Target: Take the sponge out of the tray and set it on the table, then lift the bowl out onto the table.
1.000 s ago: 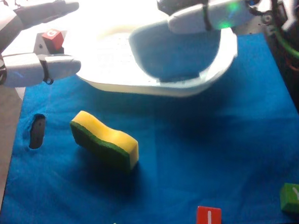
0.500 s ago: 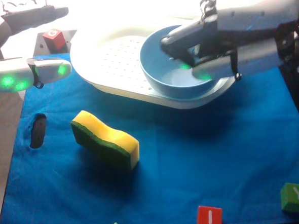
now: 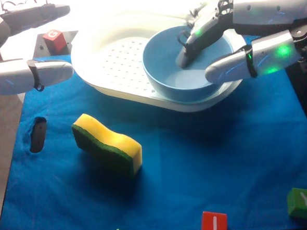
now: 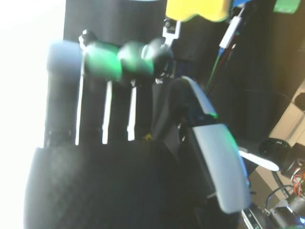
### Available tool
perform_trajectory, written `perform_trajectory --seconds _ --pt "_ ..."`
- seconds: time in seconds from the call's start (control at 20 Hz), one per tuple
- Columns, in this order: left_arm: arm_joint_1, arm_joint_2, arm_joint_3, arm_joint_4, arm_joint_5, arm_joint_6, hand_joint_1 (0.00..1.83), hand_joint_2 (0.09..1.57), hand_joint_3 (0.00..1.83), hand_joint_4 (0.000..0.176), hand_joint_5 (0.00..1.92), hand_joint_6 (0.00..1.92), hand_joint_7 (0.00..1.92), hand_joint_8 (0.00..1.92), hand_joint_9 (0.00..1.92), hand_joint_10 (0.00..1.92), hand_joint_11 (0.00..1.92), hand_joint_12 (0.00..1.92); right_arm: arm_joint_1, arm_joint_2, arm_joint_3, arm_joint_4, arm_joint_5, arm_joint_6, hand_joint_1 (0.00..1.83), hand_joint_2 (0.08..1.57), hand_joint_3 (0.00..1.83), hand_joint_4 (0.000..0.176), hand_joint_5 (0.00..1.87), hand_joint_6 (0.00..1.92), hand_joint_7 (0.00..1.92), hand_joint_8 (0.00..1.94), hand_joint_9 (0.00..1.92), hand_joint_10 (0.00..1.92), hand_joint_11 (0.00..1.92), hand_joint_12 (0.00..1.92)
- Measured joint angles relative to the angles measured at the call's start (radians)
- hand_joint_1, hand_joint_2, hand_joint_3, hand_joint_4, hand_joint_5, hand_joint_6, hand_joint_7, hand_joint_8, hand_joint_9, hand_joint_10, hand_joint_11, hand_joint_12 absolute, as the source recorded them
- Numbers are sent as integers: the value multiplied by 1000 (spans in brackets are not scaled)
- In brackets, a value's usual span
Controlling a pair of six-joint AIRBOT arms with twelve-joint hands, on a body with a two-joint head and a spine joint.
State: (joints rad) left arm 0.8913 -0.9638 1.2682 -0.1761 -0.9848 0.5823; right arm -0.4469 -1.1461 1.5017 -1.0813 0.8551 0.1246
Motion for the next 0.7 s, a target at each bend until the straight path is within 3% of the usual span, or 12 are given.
perform_trajectory --seconds 0.15,0.25,0.3,0.35,0.4,0.45,0.5,0.7 --pt "0 0 0 0 0 0 736 996 1 103 437 0 383 1 327 1 0 806 -4 -2 2 0 -16 0 118 1187 0 9 595 11 498 3 472 28 0 1249" --pt "0 0 0 0 0 0 746 1005 1 89 432 0 380 0 343 3 0 864 -15 -16 14 -4 -34 -2 177 1170 0 7 684 22 564 10 527 28 26 1219" --pt "0 0 0 0 0 0 719 1003 0 85 431 0 386 3 363 10 26 881 -19 -26 23 -8 -45 -2 250 1178 2 16 673 12 559 3 534 25 4 1189" --pt "0 0 0 0 0 0 715 1003 0 79 431 0 386 2 366 11 30 884 -19 -41 31 -28 -68 -3 154 1207 7 28 617 4 521 0 510 11 0 1145" --pt "0 0 0 0 0 0 730 995 0 82 439 3 391 4 372 11 34 891 -19 -53 37 -38 -84 -3 115 1216 4 25 590 2 505 0 471 7 0 1057" --pt "0 0 0 0 0 0 731 993 0 80 443 4 394 5 375 11 36 895 -19 -70 49 -46 -101 -3 85 1224 3 6 594 5 519 5 485 13 0 1062" --pt "0 0 0 0 0 0 721 998 0 77 437 1 392 1 378 4 25 926 -19 -84 59 -56 -113 -3 81 1225 2 0 597 6 540 12 519 26 35 1078" --pt "0 -4 1 -2 0 0 700 1000 1 74 422 0 396 1 385 4 13 928 -19 -137 103 -113 -182 -3 95 1246 5 0 626 6 573 8 557 19 33 1067"
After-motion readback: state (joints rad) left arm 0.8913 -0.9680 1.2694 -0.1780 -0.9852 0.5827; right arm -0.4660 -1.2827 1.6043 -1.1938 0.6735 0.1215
